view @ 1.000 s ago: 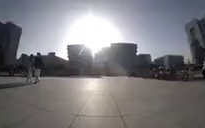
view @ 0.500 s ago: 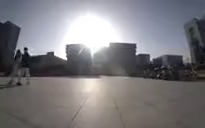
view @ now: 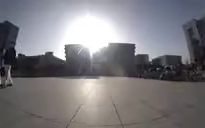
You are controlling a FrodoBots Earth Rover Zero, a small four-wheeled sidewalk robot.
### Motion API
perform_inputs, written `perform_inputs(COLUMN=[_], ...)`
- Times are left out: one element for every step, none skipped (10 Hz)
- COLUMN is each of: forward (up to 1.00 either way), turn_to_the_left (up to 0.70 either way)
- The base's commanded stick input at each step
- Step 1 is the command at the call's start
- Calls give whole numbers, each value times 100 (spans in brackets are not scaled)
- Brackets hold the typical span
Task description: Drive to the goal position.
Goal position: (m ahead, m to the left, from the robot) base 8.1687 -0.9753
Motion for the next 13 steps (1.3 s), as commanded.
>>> perform_inputs(forward=[100, 100, 100, 100, 100, 100, 100, 100, 100, 100, 100, 100, 100], turn_to_the_left=[4, 4, 4, 17, 31, 43, 15, 4, 4, 4, 4, 4, 4])
